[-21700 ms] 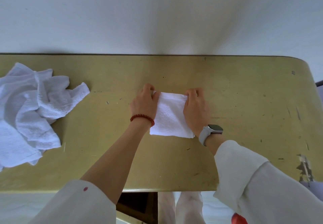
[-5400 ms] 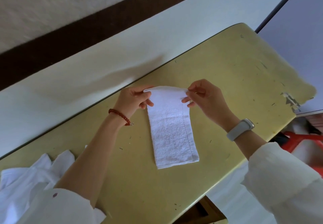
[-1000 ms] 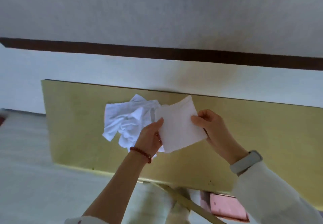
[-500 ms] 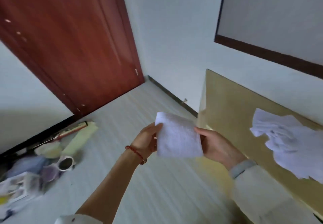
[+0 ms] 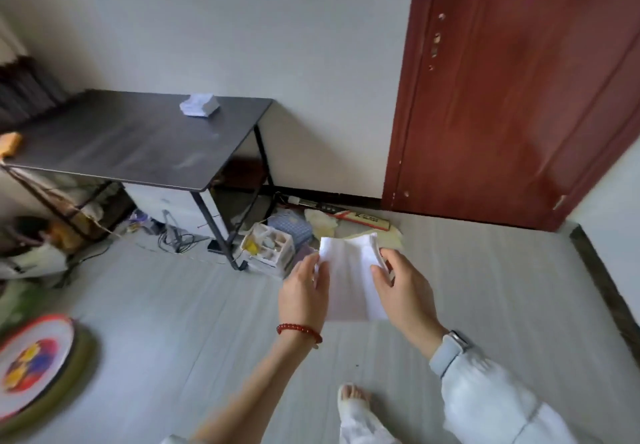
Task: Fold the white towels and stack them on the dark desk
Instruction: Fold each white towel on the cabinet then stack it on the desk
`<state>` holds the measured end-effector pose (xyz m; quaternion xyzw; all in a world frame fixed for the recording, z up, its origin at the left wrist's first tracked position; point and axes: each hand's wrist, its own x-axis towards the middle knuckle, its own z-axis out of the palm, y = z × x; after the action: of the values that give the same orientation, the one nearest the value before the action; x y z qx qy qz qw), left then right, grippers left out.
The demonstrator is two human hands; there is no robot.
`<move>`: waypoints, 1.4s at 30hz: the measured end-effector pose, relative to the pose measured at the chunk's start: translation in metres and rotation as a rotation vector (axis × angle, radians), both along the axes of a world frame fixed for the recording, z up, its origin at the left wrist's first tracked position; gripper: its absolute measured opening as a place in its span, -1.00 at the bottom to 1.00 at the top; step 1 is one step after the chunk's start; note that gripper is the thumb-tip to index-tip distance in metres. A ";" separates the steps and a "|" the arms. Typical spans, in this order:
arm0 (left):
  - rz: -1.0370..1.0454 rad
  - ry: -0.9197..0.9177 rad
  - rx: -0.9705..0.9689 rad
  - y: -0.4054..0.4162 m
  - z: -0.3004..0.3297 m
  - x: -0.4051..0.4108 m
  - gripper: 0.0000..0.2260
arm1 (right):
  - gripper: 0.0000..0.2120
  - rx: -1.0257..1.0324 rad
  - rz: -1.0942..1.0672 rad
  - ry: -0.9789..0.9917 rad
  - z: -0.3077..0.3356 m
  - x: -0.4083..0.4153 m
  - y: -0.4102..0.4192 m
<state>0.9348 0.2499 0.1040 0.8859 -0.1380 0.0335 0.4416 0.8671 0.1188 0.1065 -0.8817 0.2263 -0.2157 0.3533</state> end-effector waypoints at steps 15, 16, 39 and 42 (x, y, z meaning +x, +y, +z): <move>0.460 0.149 0.072 0.211 0.022 0.378 -0.86 | -0.86 0.269 0.582 0.180 0.022 0.445 0.173; 0.474 0.174 0.066 0.232 0.016 0.395 -0.85 | -0.85 0.310 0.611 0.209 0.018 0.468 0.191; -0.264 0.657 0.030 0.298 -0.043 0.848 -0.86 | -0.87 0.724 0.045 0.401 -0.045 0.825 0.267; -0.302 0.638 0.066 0.252 -0.053 0.911 -0.86 | -0.88 0.670 -0.069 0.346 -0.055 0.873 0.231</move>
<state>1.8460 0.5016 0.0509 0.8352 -0.1238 -0.3150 0.4334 1.7400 0.3498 0.0520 -0.7327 0.3702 0.0104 0.5710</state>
